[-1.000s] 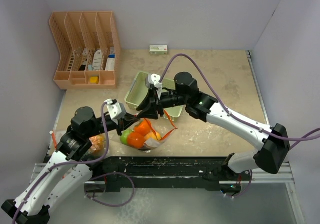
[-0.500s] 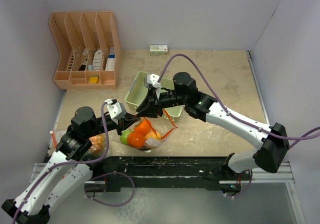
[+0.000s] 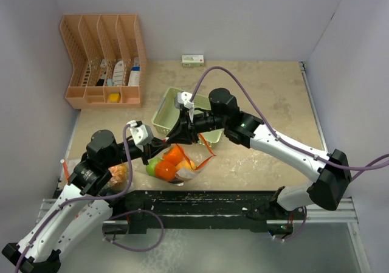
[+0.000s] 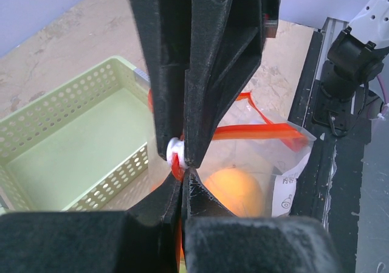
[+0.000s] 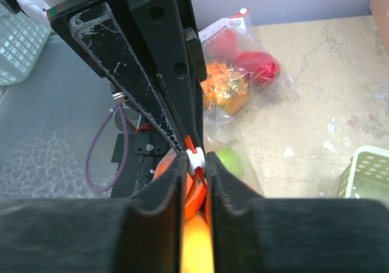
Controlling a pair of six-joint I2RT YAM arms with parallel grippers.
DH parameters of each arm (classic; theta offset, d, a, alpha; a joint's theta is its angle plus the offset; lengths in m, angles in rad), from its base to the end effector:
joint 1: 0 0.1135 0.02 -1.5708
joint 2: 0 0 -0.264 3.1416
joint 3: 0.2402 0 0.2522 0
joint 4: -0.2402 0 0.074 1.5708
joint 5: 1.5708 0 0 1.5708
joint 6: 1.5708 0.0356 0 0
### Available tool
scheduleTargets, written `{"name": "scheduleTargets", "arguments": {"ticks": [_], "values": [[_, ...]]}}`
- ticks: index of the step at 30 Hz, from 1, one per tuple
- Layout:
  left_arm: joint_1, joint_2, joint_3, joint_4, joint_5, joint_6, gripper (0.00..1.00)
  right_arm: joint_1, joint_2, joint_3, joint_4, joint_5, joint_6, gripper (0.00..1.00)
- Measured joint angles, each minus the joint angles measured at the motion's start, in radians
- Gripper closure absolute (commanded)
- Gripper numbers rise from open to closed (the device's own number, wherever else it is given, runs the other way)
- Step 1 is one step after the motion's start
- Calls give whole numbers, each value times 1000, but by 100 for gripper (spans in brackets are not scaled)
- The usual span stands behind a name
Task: Place the food in the zip-top bag and seal the zipper
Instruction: Zip the zipper food storage bag at the center of the board.
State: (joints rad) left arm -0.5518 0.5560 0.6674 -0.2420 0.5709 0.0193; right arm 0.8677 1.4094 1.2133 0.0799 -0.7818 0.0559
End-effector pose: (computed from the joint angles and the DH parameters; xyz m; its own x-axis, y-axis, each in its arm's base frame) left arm 0.1054 -0.0875 0.3262 -0.0936 0.0767 -0.9927 0.8993 0.4343 -0.0512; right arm 0.1930 0.2665 0.3737 -0.1304 -0.0925 -0.9871 -0.9881 -0.0699 0.1371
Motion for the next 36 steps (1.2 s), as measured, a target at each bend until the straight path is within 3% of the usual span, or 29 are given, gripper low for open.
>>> {"name": "scheduleTargets", "arguments": {"ticks": [2, 18, 36], "values": [[0, 0, 0, -1, -3, 0, 100, 1, 0, 0, -3, -3, -2, 100], [0, -34, 0, -11, -52, -1, 100, 4, -26, 0, -53, 43, -6, 100], [-3, -125, -20, -26, -307, -55, 100, 1, -114, -84, -132, 243, 5, 100]]}}
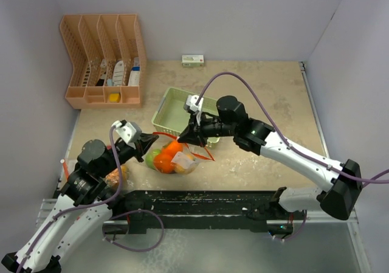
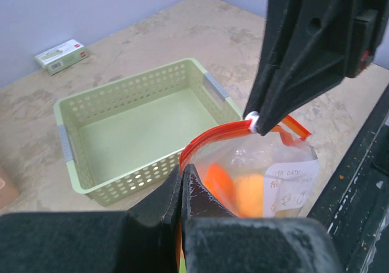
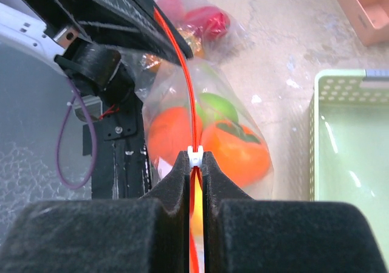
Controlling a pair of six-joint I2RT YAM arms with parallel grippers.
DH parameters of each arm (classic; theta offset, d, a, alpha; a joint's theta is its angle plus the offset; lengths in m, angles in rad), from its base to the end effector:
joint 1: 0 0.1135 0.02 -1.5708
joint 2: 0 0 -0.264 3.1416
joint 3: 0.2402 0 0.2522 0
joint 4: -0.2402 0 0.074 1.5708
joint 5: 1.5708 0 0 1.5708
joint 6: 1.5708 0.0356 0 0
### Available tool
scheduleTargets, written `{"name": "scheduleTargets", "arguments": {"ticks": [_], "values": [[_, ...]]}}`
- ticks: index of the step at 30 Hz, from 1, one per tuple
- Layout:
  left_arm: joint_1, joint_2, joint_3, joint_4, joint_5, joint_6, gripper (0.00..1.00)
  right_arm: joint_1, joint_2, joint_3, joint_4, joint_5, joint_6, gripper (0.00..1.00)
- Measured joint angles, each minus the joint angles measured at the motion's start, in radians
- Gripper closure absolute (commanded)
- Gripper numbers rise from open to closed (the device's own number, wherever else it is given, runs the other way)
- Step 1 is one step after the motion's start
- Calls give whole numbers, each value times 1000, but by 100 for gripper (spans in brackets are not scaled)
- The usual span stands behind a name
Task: Place the food in the zip-top bag and seal the zipper
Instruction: Zip the zipper food storage bag at the center of the board.
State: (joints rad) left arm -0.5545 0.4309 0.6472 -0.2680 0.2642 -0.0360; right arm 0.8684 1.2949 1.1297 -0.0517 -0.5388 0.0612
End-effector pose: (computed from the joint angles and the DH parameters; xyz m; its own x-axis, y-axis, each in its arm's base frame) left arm 0.0926 -0.0683 0.3293 -0.0702 0.0026 -0.9975 0.7279 0.6839 -0.0494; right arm 0.1810 0.2421 0.3639 -0.1986 -0.1534 -0.9680 -0.9685 0.1818 0.1699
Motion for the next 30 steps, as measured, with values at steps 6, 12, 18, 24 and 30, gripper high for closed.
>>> {"name": "scheduleTargets", "arguments": {"ticks": [6, 12, 18, 24, 30], "values": [[-4, -23, -12, -5, -139, -34, 100, -3, -47, -42, -31, 80, 20, 100], [-4, -37, -25, -13, -264, -64, 100, -11, -80, -67, -78, 154, 48, 100], [-4, -45, -25, -47, -367, -93, 100, -12, -96, -87, -121, 227, 75, 100], [-4, -85, -40, -74, -496, -134, 100, -12, -134, -138, -156, 292, 99, 100], [-4, -121, -56, -94, -576, -156, 100, -15, -164, -154, -187, 366, 122, 100]]}}
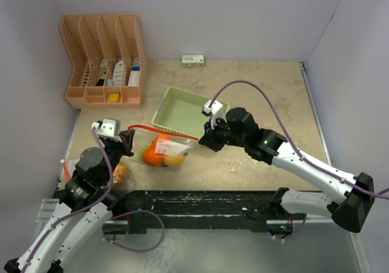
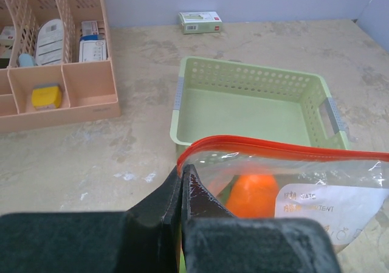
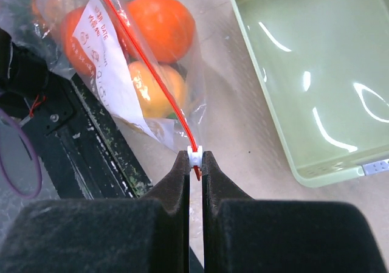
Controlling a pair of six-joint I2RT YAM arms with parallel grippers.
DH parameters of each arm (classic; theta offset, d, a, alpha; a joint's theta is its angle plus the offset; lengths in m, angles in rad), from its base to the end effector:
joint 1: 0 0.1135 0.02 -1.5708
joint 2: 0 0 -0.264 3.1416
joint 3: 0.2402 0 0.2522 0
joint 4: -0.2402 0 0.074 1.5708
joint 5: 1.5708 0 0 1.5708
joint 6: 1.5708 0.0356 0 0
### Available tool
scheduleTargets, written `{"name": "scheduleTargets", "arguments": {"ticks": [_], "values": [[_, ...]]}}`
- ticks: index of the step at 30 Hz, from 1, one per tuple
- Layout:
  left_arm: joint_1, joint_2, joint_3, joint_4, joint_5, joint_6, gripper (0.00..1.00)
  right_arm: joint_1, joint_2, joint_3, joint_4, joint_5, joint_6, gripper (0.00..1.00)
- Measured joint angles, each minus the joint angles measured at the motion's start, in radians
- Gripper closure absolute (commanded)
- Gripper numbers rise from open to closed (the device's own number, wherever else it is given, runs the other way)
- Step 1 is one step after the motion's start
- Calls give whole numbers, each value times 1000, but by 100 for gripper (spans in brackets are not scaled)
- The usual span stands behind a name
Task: Place the food in the zip-top bag and seal the zipper
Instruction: Zip the zipper food storage bag at the center of the board, then reset both arms
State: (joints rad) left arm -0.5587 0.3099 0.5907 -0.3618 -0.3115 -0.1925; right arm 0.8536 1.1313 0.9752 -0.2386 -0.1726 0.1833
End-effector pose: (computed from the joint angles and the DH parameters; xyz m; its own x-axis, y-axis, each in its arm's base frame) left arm 0.0862 -0.0410 0.3108 -0.1143 -0.1433 -0.9831 0.2279 0.9594 -0.1663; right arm 0.1661 0.1997 0.3317 -0.4028 -0.1887 -0.8956 -0.7864 0.5720 0.2332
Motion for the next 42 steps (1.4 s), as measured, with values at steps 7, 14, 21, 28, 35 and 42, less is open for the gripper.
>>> {"name": "scheduleTargets", "arguments": {"ticks": [7, 14, 21, 28, 35, 42], "values": [[1, 4, 0, -6, -18, -14, 100, -4, 8, 9, -14, 89, 33, 44], [4, 87, 44, -43, -120, -45, 68, -19, 23, 69, -71, 233, 80, 0], [5, 238, 166, -111, -212, -127, 1, -19, 69, 166, -116, 351, 146, 0], [6, 308, 270, -131, -148, -122, 1, -19, 187, 233, -195, 449, 212, 1], [6, 318, 313, -143, -77, -109, 1, -19, 217, 247, -232, 497, 251, 1], [6, 334, 313, -167, -31, -103, 1, -19, 224, 261, -234, 539, 260, 1]]}}
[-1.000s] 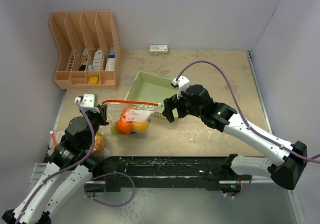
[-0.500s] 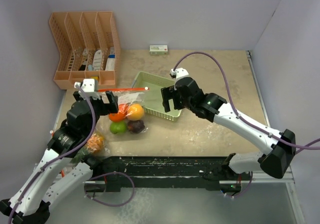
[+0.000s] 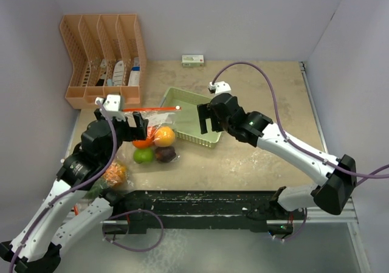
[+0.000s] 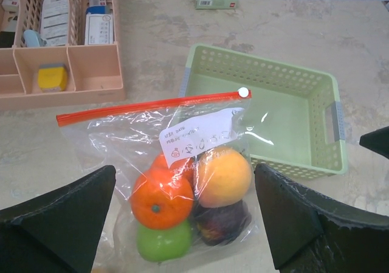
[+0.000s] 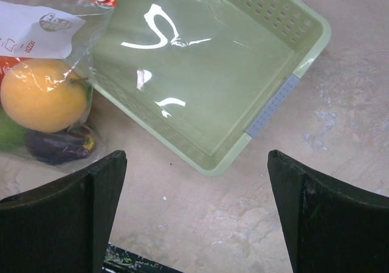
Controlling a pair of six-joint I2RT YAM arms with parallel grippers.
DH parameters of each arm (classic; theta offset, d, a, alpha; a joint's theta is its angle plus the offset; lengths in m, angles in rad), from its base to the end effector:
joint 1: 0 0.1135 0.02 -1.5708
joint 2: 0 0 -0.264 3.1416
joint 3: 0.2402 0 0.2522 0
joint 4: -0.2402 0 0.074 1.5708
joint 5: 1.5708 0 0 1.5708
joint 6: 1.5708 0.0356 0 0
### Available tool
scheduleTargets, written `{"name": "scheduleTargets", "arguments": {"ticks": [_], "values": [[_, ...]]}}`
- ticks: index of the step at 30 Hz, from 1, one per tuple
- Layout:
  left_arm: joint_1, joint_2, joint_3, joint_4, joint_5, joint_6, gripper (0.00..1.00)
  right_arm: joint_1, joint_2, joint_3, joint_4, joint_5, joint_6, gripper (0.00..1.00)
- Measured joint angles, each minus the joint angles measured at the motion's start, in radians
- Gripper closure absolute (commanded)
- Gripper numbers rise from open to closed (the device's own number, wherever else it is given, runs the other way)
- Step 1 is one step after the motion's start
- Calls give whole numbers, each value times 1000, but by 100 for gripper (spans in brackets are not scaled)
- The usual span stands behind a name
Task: Place the food in the zip-top bag and seal the zipper
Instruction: Reset both arms
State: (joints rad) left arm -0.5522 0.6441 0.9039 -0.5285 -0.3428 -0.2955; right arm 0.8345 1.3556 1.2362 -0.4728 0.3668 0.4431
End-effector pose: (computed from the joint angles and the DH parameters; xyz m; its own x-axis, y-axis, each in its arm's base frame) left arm 0.1203 -0.0600 0.3644 -0.2797 -0.1498 -0.9483 0.1429 0.9703 -0.1954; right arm 0.2129 0.2159 0.3419 -0.5495 -0.0103 -0.8354 -0.2836 0.9429 0.1749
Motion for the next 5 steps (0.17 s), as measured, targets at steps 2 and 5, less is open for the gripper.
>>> {"name": "scheduleTargets", "arguments": {"ticks": [2, 5], "values": [[0, 0, 0, -5, 3, 0, 1, -2, 0, 0, 0, 11, 3, 0], [0, -3, 0, -8, 6, 0, 1, -4, 0, 2, -1, 25, 6, 1]]}}
